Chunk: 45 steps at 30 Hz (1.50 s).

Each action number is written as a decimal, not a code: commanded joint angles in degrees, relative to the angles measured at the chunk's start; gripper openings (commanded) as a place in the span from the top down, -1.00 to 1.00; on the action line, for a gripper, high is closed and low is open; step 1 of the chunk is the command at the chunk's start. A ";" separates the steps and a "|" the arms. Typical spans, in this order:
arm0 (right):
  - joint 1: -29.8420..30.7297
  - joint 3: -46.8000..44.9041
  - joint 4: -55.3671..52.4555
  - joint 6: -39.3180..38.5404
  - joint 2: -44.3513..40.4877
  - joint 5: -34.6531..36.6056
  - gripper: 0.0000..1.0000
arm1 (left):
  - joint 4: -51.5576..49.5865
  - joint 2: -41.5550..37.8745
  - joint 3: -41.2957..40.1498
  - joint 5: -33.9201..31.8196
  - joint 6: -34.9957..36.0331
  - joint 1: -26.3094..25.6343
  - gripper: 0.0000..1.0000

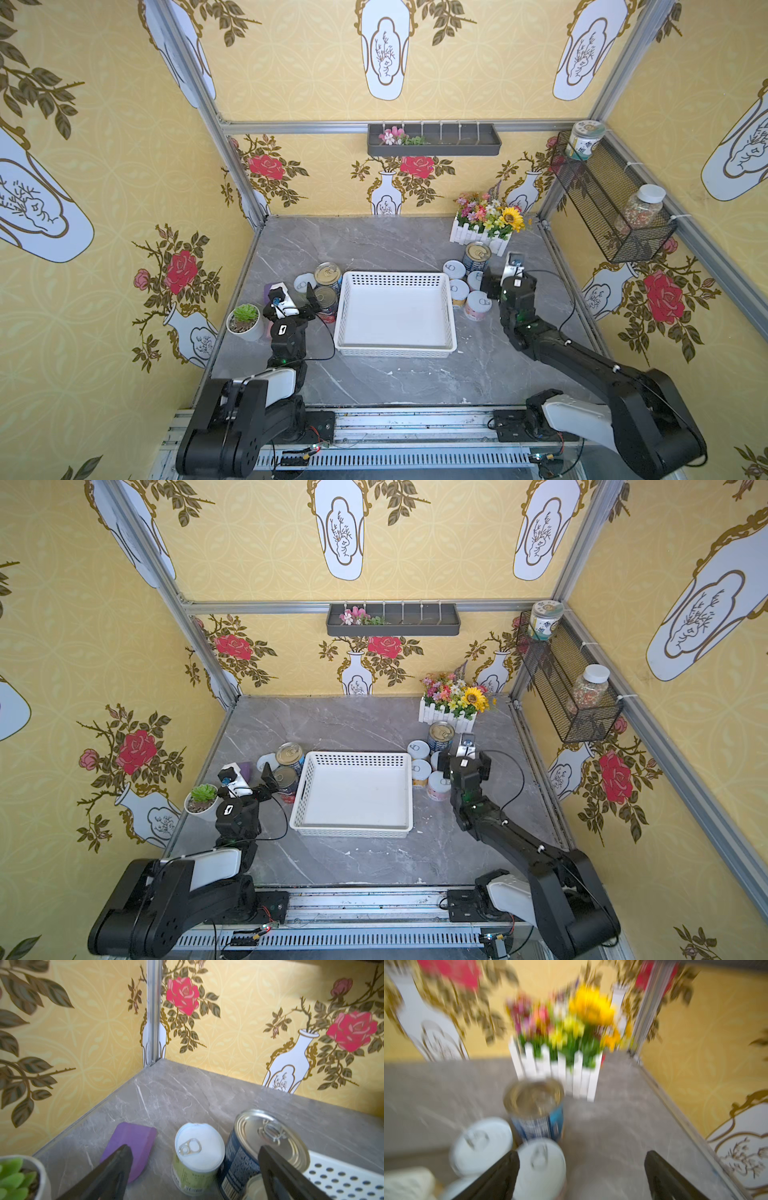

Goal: Put the canned food in the basket
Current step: Move the basket to the center of the board.

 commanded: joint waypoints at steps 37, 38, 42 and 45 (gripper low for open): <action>22.47 22.64 -60.48 26.67 21.96 -33.37 0.08 | -86.13 -29.64 32.44 12.16 -39.17 2.80 -1.00; 22.52 22.98 -60.93 26.66 22.49 -33.23 0.16 | -86.29 -29.10 32.56 12.38 -39.31 2.79 -0.99; 22.47 23.54 -63.04 26.54 22.79 -32.33 0.45 | -85.90 -27.90 32.58 12.96 -39.22 2.81 -0.90; 22.52 22.77 -64.15 26.50 21.18 -32.01 0.53 | -85.79 -27.83 32.51 13.26 -39.26 2.88 -0.88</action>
